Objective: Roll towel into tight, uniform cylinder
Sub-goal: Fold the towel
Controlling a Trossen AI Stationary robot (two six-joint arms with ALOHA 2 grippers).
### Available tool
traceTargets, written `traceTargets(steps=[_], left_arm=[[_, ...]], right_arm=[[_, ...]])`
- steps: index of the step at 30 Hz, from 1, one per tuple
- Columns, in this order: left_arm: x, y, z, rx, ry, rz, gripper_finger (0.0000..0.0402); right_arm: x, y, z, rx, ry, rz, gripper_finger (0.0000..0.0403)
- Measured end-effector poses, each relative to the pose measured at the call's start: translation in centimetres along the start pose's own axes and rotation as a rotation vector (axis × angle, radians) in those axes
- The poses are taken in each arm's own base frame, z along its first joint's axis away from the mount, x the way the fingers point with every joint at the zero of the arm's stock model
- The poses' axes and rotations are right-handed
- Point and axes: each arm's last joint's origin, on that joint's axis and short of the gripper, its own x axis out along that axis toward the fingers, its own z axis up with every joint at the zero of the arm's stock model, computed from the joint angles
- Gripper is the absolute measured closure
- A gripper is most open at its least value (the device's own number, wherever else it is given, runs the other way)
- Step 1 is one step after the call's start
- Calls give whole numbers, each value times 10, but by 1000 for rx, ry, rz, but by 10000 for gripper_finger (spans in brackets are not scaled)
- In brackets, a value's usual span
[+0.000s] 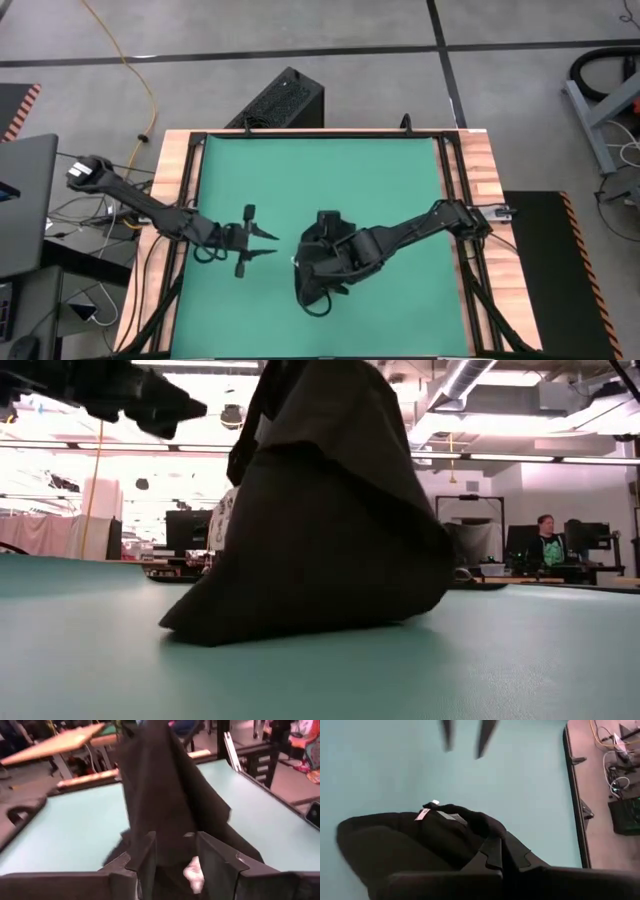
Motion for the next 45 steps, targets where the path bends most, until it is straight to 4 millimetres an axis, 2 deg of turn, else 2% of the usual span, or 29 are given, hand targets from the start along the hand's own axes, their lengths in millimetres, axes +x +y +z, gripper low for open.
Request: traceTargets(steps=[4, 11, 16, 24, 31, 37, 41, 45], left_arm=[[11, -8, -8, -14, 18, 8, 253], [25, -13, -20, 38, 39, 130, 250], [31, -14, -31, 35, 92, 198, 250], [40, -16, -37, 20, 71, 259, 250], [51, -20, -32, 19, 65, 254, 250], [55, -17, -30, 37, 76, 335, 252], [57, -11, -31, 16, 82, 363, 279], [58, -5, -33, 10, 94, 386, 346]], right_arm=[[12, -8, 2, 26, -3, -38, 396], [28, -18, 3, 56, 7, -54, 395], [27, -18, 3, 43, 1, -52, 394], [26, -15, 6, 44, -23, -44, 393], [25, -14, 6, 46, -27, -42, 392], [24, -13, 6, 44, -30, -40, 392], [22, -10, 6, 39, -36, -32, 392], [21, -7, 6, 34, -39, -26, 392]])
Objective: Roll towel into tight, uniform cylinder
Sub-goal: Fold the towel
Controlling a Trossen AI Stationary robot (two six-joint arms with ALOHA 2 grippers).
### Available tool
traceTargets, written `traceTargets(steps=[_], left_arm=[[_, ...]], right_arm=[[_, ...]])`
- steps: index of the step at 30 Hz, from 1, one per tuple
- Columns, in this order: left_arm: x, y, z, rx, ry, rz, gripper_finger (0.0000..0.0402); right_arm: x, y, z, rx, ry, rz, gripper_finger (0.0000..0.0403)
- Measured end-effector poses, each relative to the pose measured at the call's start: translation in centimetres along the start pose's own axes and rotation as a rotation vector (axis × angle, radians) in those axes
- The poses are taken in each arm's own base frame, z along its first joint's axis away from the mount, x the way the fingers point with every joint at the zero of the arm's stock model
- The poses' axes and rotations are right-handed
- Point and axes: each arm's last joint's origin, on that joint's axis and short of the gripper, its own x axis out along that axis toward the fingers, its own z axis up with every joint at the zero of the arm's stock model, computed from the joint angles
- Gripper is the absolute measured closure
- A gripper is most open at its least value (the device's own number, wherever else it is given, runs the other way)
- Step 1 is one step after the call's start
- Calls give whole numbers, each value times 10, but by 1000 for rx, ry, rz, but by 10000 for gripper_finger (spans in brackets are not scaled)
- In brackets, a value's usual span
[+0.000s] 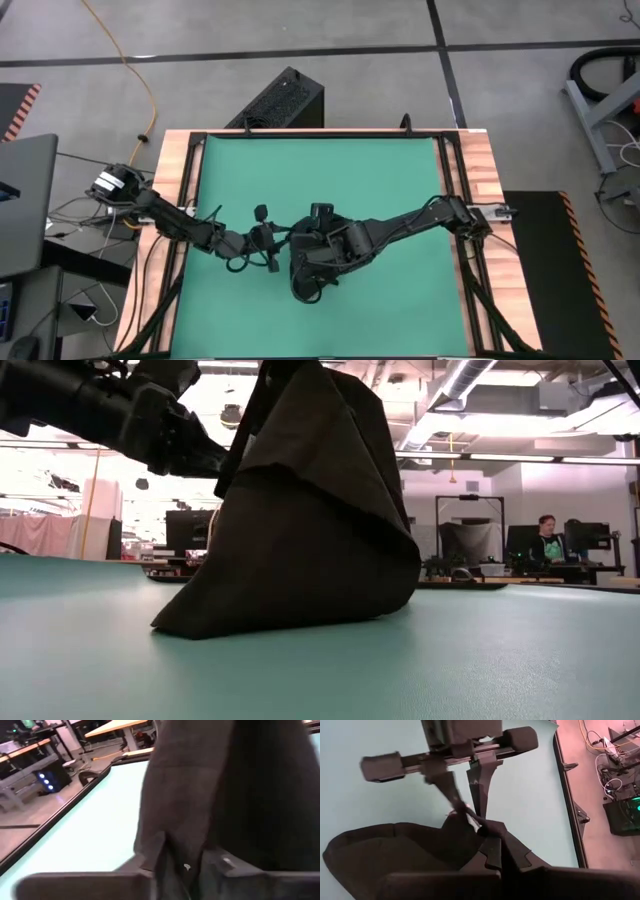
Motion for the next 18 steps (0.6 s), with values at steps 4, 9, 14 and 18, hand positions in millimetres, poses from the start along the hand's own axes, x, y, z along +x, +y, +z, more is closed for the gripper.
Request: traceTargets(steps=[4, 9, 14, 18], left_arm=[[0, 1, 1, 1, -2, 13, 394], [-2, 4, 5, -3, -15, 43, 401], [-9, 8, 16, 25, -53, 54, 401], [-17, 17, 27, 53, -74, 116, 401]], right_arm=[[-2, 3, 0, -5, -4, 6, 392], [-6, 8, -2, -23, 3, 13, 381], [-9, 11, -5, -29, 12, 16, 352], [-12, 14, -10, -43, 47, 12, 327]])
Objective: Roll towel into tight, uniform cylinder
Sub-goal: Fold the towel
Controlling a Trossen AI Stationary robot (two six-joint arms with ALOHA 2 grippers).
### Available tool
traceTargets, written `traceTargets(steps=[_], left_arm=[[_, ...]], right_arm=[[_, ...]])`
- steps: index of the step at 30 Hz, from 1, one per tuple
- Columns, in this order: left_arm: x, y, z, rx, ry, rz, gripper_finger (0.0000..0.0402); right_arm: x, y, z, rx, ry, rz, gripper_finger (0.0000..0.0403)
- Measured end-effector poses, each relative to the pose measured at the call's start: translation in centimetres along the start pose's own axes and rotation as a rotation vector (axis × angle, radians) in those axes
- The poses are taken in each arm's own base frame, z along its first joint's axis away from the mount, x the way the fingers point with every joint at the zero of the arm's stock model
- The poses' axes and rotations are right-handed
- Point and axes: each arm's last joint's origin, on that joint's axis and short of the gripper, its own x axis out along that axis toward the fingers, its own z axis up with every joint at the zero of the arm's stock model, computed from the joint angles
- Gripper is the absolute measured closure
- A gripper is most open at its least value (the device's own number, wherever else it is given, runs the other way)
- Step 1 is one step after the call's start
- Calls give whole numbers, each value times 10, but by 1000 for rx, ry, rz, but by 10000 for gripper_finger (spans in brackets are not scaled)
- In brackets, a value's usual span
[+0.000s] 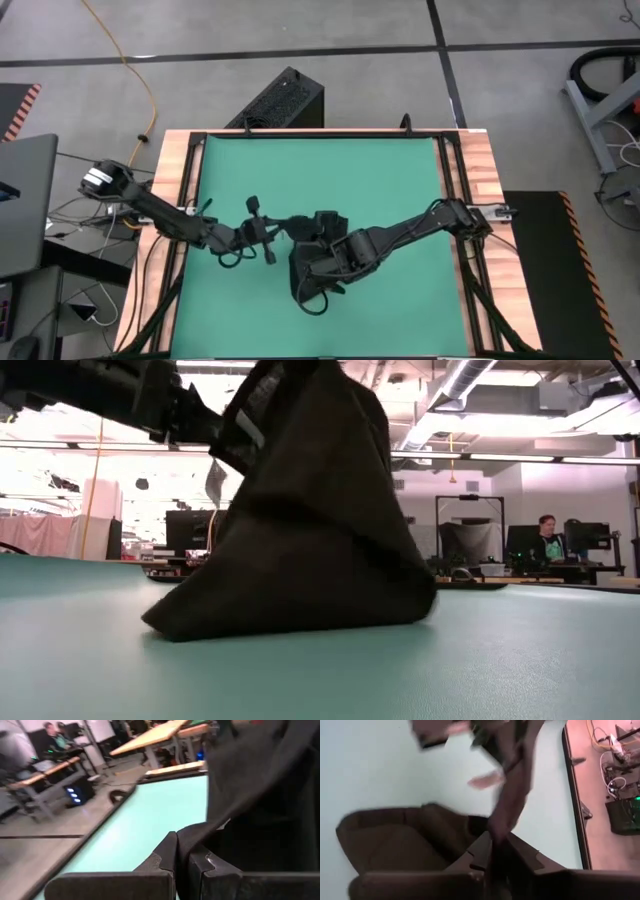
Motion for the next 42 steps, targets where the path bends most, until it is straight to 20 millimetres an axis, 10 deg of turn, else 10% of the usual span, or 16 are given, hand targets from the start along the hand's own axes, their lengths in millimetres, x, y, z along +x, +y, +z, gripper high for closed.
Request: traceTargets(steps=[21, 33, 42], left_arm=[[-37, 57, 43, 57, -73, 238, 401], [-48, 91, 52, -20, -50, 459, 401], [-50, 90, 51, -73, -35, 493, 401]], right_arm=[[-9, 34, -11, 146, 23, -5, 223], [60, 86, -21, 86, 96, -76, 223], [120, 51, -39, 51, 270, -354, 223]])
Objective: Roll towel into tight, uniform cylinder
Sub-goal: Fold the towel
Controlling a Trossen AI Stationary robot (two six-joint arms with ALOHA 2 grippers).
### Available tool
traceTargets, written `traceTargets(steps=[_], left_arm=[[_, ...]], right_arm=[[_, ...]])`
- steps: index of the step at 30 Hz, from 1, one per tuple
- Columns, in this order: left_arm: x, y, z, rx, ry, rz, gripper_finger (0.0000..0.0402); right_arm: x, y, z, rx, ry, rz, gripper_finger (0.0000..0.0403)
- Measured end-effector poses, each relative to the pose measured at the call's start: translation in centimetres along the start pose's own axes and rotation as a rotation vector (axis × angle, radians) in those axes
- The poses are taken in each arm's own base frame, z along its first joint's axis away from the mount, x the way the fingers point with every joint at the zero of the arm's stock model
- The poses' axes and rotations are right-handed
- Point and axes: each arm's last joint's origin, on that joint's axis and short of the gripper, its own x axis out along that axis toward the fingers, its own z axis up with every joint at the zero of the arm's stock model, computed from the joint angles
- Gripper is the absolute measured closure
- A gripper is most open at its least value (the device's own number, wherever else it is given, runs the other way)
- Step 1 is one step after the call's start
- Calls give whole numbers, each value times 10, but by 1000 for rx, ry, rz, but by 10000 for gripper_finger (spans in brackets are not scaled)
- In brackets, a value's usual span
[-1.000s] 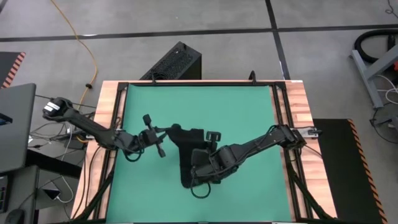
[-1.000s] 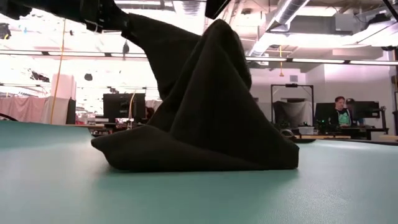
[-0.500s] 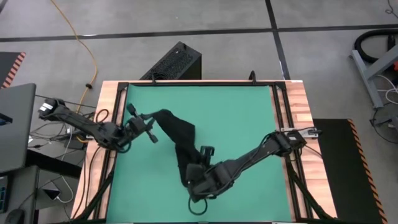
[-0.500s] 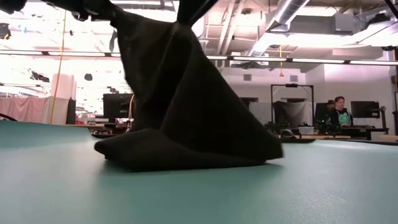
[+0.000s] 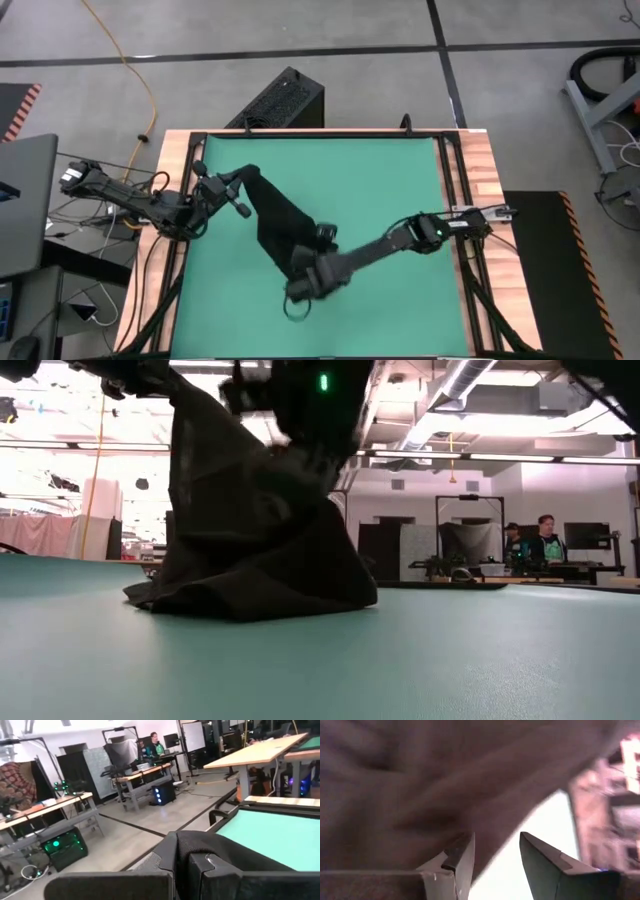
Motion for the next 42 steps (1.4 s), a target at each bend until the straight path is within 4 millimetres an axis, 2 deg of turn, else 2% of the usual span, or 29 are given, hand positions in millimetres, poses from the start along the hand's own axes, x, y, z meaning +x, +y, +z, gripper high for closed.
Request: traceTargets(steps=[4, 8, 12, 15, 18, 21, 23, 25, 27, 31, 36, 42], left_arm=[[-3, -2, -2, 25, 13, -9, 401], [-4, -3, -4, 52, 36, 15, 401], [-4, -3, -7, 64, 57, 39, 401], [-4, -3, -10, 80, 77, 58, 401], [-4, -4, -12, 99, 87, 59, 401], [-4, -4, -14, 110, 92, 57, 401], [-4, -4, -15, 118, 95, 56, 401], [-4, -4, -15, 121, 95, 55, 401], [-4, -4, -15, 121, 95, 55, 401], [-4, -5, -15, 130, 97, 54, 401], [-4, -5, -17, 146, 102, 51, 401], [-4, -5, -18, 141, 103, 49, 401]], right_arm=[[25, -32, 3, -15, 48, -156, 223], [35, -71, 11, 0, 45, -253, 223], [32, -109, 17, 36, 37, -269, 223], [11, -117, 21, 89, -6, -152, 223], [-17, -102, 31, 50, -110, 78, 223], [-41, -66, 42, -73, -263, 354, 223], [-45, -38, 47, -158, -355, 448, 223], [-40, -14, 49, -243, -411, 457, 223], [-26, 8, 49, -338, -424, 437, 223], [2, 37, 51, -422, -445, 442, 223], [25, 46, 52, -451, -431, 450, 223], [34, 42, 56, -416, -430, 547, 223]])
